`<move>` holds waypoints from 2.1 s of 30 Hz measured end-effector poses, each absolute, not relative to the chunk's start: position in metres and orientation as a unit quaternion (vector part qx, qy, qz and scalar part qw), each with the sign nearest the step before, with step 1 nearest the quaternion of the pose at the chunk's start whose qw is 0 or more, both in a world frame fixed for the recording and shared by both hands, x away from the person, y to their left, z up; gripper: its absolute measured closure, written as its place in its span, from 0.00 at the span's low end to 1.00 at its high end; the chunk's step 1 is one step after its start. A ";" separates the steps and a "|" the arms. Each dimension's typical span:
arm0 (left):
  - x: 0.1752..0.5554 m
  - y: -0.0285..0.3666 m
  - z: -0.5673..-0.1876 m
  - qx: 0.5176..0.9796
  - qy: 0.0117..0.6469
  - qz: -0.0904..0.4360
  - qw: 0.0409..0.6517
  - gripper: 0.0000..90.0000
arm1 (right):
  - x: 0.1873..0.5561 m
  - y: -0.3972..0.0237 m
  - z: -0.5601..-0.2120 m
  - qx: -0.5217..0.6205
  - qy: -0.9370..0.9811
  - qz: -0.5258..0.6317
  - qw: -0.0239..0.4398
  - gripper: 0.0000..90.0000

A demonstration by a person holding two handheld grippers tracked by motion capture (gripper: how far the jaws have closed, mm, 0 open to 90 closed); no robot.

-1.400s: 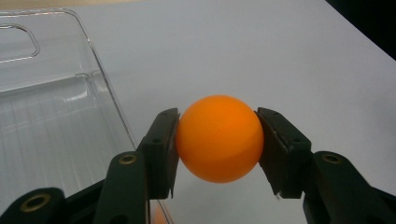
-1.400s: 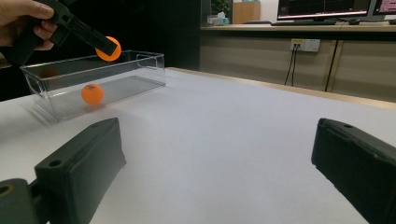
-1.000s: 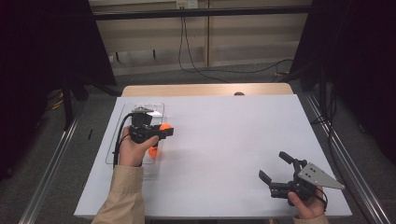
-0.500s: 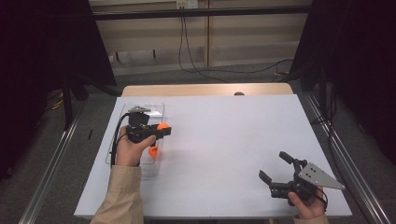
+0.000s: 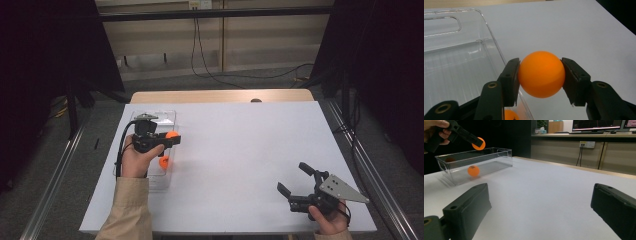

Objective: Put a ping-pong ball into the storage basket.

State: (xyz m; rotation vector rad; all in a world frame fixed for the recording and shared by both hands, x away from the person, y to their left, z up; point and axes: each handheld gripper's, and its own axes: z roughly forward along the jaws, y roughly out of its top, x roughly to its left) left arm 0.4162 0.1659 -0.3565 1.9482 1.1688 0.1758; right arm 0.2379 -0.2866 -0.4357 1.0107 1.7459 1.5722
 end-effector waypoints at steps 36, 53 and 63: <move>0.416 0.187 -0.351 0.765 0.480 0.091 0.420 0.57 | 0.238 -0.287 -0.435 0.378 0.653 0.590 0.288 0.02; 0.417 0.198 -0.352 0.759 0.487 0.105 0.419 0.57 | 0.237 -0.287 -0.435 0.379 0.652 0.591 0.288 0.02; 0.418 0.202 -0.353 0.760 0.491 0.110 0.411 0.57 | 0.238 -0.287 -0.435 0.378 0.653 0.590 0.289 0.02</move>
